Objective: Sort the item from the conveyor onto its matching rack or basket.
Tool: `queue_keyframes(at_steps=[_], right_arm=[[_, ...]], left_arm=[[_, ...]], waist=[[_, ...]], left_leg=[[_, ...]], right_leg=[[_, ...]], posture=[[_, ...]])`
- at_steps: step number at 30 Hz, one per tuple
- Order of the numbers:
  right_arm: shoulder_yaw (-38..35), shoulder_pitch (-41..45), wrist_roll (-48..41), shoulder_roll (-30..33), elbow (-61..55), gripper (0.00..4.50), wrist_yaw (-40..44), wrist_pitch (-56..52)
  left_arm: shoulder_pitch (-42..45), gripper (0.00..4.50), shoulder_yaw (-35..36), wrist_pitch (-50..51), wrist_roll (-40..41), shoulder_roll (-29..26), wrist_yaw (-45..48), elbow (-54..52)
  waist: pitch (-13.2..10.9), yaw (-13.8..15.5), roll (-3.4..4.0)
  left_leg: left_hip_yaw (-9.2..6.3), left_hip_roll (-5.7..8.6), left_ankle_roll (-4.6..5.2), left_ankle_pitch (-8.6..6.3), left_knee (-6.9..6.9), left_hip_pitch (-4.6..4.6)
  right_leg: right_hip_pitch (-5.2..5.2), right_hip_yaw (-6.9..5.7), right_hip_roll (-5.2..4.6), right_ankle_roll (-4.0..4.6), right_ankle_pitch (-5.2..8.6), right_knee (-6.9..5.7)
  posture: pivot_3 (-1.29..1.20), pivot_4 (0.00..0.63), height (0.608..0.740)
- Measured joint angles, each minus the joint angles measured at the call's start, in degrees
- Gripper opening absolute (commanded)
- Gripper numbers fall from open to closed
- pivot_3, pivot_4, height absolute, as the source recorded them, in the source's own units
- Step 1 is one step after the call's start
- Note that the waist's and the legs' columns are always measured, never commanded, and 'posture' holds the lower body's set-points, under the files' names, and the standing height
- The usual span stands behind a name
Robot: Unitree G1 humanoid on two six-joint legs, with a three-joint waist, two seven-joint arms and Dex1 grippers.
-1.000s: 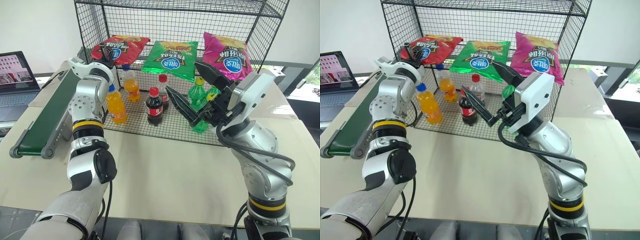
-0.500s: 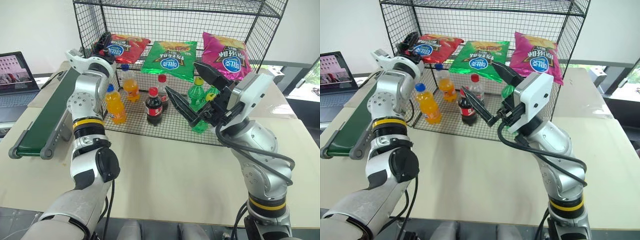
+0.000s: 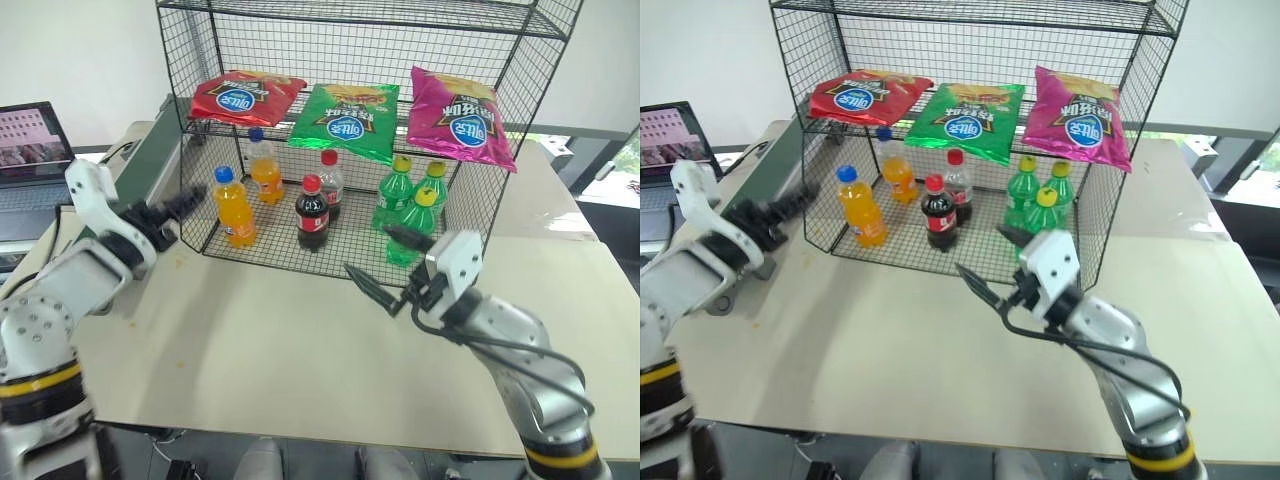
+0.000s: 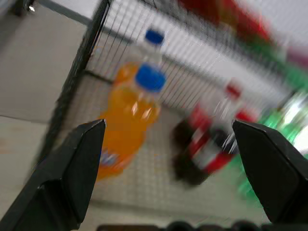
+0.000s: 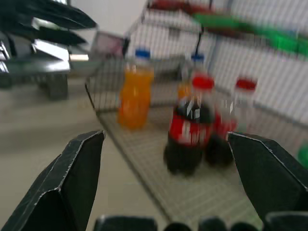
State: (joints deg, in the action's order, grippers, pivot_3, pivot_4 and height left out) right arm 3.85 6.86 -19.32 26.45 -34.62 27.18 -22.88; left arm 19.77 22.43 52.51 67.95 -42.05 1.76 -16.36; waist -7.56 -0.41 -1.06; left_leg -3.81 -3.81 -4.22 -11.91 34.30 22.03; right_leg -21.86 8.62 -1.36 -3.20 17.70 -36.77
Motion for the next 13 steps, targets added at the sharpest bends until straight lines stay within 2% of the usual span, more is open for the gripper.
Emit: queue_keyframes(at_steps=[3, 5, 7, 10, 13], right_arm=[[-0.03, -4.27, 2.40, -0.79, 0.70, 4.50, -2.67, -0.21], [-0.02, -8.24, 6.70, -2.08, 2.50, 4.50, -6.45, 0.08], [-0.23, -10.45, 8.99, -4.86, 2.73, 4.50, -9.85, 0.26], [-0.29, -11.96, 10.93, -7.61, 2.72, 4.50, -13.27, 0.26], [-0.55, -12.00, 12.51, -9.42, 3.07, 4.50, -15.29, 1.24]], left_arm=[[-6.02, 4.47, -11.08, -8.26, -14.92, -1.55, 6.45, -4.59], [-9.96, 4.47, -20.07, -18.70, -29.11, 2.83, 8.06, -2.07], [-10.35, 4.47, -23.07, -25.55, -36.04, 7.49, 8.95, 1.88], [-9.75, 4.47, -25.07, -31.10, -41.31, 12.29, 10.18, 6.81], [-8.34, 4.47, -25.12, -34.15, -44.26, 14.31, 12.50, 9.37]], waist=[[0.00, 0.09, 0.02], [-0.01, -0.38, -0.05], [0.01, -0.41, -0.05], [0.01, -0.55, -0.06], [0.02, -0.55, -0.06]], left_leg=[[0.08, 0.03, -0.18, 0.11, -0.07, -0.05], [0.09, -0.01, -0.18, 0.12, -0.08, 0.13], [0.09, -0.01, -0.11, 0.09, -0.11, 0.18], [0.09, -0.01, -0.03, 0.04, -0.11, 0.23], [0.09, -0.01, 0.00, 0.03, -0.10, 0.21]], right_leg=[[0.06, 0.06, -0.03, -0.01, 0.01, 0.06], [-0.13, 0.08, 0.01, 0.00, 0.01, 0.02], [-0.17, 0.09, 0.01, 0.01, 0.00, 0.01], [-0.19, 0.09, 0.02, 0.02, -0.01, 0.02], [-0.17, 0.08, 0.01, 0.01, -0.01, 0.02]], posture=[[0.00, 0.150, 0.740], [0.00, 0.150, 0.740], [0.00, 0.150, 0.740], [0.00, 0.150, 0.740], [0.00, 0.150, 0.740]])
